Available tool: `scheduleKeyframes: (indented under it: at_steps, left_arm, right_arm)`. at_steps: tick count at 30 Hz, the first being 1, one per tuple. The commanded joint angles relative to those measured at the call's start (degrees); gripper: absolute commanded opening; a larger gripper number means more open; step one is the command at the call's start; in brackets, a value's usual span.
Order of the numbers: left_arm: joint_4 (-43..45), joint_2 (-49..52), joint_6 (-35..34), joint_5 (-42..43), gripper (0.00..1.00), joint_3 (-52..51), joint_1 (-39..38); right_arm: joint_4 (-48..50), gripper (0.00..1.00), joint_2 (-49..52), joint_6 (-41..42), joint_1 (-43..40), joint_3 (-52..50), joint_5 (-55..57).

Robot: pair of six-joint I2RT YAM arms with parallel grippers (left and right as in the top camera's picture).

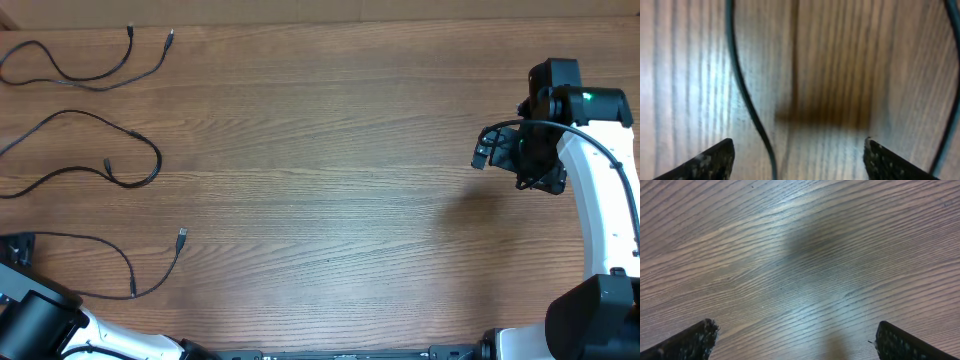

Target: Untangle cables

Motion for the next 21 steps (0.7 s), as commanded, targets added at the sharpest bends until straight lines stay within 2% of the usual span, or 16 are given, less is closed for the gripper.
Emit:
scheduleKeyframes:
  at_steps: [1,6,13,17,21]
  left_arm:
    - [0.17,-0.61,0.24,-3.96,0.76,0.59,0.52]
    - [2.32,-0.61,3.76,-2.8,0.72,0.57,0.72]
    - [3.63,-0.61,6.51,0.11,0.72,0.2,0.74]
    - [2.82,-0.61,6.45,-0.87,0.76,0.2,0.92]
    - [1.6,-0.61,6.25,-1.97,0.74,0.09,1.99]
  right_arm:
    - [0.11,1.0,0.04,-0.09,-0.17,-0.09,0.55]
    - [0.11,1.0,0.07,-0.09,-0.17,-0.09,0.55]
    - [0.11,1.0,0.07,-0.09,-0.17,-0.09,0.55]
    - [0.11,1.0,0.07,-0.09,-0.17,-0.09,0.55]
    - [0.13,1.0,0.07,-0.09,-0.17,-0.09,0.52]
